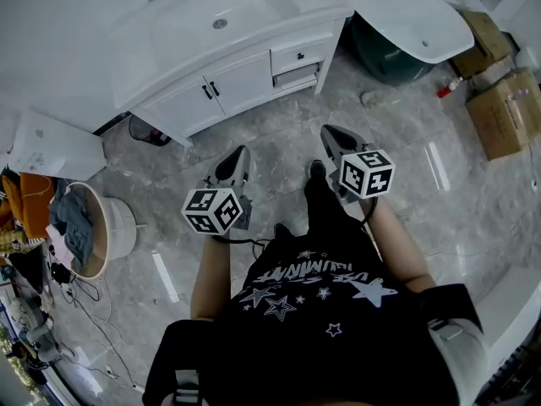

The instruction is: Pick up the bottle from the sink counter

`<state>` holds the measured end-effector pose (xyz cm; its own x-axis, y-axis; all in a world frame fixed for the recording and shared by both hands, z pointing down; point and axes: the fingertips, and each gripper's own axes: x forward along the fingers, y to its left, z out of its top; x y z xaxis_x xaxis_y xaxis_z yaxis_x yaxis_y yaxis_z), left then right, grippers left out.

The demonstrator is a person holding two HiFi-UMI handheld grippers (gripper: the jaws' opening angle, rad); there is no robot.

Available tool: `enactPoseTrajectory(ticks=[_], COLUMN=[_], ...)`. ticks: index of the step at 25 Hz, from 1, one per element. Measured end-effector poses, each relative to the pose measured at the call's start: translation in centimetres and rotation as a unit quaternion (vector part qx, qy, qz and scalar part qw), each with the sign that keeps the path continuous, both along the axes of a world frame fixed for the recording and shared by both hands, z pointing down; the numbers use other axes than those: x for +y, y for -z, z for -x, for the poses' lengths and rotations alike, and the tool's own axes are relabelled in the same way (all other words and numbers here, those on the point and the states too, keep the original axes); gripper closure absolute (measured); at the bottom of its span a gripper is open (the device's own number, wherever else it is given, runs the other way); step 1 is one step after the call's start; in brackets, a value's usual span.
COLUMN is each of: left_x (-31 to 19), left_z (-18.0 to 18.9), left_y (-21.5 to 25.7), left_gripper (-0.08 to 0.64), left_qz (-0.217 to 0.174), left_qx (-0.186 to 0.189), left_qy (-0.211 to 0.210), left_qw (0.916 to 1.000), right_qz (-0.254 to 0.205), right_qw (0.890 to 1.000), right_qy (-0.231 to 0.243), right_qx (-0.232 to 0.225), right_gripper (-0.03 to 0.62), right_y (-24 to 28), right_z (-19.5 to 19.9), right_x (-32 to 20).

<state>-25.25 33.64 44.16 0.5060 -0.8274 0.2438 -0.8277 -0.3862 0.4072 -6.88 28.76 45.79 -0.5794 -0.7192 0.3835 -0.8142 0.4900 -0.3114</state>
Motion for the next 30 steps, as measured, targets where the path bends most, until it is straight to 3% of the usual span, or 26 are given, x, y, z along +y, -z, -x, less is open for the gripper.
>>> enactPoseTrajectory(ticks=[6, 13, 23, 30], left_x=[-4.9, -16.5, -32.5, -40.7], left_z=[-0.7, -2.3, -7.7, -11.2], left_y=[-0.7, -0.3, 1.1, 1.1], left_gripper=[0.552, 0.552, 0.552, 0.552], left_qz=[0.009, 0.01, -0.008, -0.009], left_qx=[-0.006, -0.024, -0.023, -0.038], left_qy=[0.009, 0.018, 0.024, 0.028], left_qw=[0.9999, 0.9995, 0.9994, 0.9989], right_qz=[0.001, 0.002, -0.001, 0.002], right_qw=[1.0, 1.0, 0.999, 0.999], right_qy=[0.015, 0.017, 0.026, 0.025], right_qx=[-0.006, -0.026, -0.033, -0.035], right_gripper=[0.586, 0.586, 0.586, 0.586], right_y=[-1.0, -1.2, -0.6, -0.8], right_z=[-0.2, -1.9, -7.7, -11.6], right_x=[-6.3, -18.6, -35.1, -42.5])
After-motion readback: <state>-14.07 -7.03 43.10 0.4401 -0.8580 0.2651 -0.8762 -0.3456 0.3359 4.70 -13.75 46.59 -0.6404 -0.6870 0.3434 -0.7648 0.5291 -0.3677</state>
